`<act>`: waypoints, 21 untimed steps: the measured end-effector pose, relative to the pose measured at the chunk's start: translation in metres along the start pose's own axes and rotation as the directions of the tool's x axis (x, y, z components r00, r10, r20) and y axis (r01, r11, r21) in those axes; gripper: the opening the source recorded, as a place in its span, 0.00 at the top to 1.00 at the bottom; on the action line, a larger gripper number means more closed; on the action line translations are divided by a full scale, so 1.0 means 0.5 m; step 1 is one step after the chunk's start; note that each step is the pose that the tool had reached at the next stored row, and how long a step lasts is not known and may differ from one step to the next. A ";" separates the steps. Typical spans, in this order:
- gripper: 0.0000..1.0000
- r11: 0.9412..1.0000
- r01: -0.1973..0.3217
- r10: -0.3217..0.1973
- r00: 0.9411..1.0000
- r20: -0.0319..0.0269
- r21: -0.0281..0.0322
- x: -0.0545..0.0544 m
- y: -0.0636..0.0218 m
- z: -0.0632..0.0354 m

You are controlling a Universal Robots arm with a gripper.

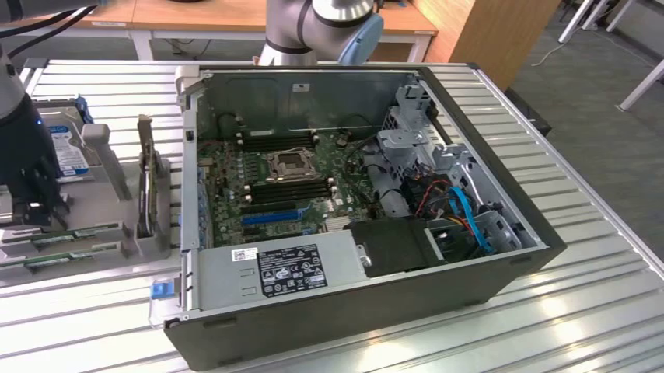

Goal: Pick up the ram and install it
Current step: 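Pick up the ram and move it above insertion slot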

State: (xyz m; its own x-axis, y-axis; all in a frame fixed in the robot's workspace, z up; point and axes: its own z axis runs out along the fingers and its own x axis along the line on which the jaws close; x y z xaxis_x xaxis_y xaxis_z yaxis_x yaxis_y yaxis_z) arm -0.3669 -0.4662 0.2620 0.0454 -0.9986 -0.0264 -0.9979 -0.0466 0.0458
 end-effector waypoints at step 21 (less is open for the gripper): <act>0.71 1.000 0.000 0.000 1.000 0.004 0.000 0.014 -0.002 0.067</act>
State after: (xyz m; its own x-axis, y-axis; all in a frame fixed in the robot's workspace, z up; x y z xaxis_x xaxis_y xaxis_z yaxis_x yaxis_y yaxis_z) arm -0.3669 -0.4725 0.2285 0.0454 -0.9985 -0.0307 -0.9979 -0.0468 0.0456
